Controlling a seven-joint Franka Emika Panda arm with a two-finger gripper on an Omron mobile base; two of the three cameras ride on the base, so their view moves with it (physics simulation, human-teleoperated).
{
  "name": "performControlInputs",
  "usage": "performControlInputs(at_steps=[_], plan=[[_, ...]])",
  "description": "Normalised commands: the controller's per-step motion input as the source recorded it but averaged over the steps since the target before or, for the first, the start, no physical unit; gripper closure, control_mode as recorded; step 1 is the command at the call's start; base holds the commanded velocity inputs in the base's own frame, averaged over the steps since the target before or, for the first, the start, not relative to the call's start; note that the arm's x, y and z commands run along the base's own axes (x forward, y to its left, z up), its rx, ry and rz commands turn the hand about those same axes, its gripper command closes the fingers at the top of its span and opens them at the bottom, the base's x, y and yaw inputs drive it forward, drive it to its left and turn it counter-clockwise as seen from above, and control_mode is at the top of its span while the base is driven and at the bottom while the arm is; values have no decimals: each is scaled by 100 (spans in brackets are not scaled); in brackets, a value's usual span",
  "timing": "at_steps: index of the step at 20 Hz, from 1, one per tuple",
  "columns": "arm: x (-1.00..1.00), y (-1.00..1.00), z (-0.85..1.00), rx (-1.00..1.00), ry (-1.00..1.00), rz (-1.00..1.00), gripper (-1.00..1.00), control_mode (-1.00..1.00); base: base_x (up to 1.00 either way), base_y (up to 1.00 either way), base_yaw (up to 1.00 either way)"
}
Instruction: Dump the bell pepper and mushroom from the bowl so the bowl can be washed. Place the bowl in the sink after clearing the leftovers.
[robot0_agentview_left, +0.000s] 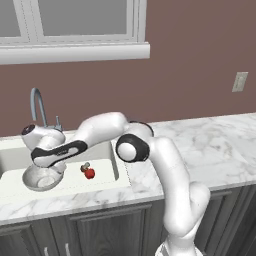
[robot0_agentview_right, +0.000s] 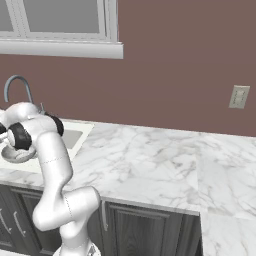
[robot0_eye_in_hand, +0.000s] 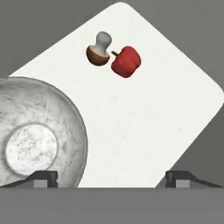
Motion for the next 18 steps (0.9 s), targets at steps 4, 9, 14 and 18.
performControlInputs(at_steps=[4, 9, 14, 18], plan=[[-98, -79, 65, 0, -18, 0, -100, -100, 0, 0, 0], [-100, -84, 74, 0, -16, 0, -100, -100, 0, 0, 0], [-92, -99, 93, 8, -16, 0, -100, -100, 0, 0, 0], [-85, -100, 97, 17, -20, 0, -100, -100, 0, 0, 0]])
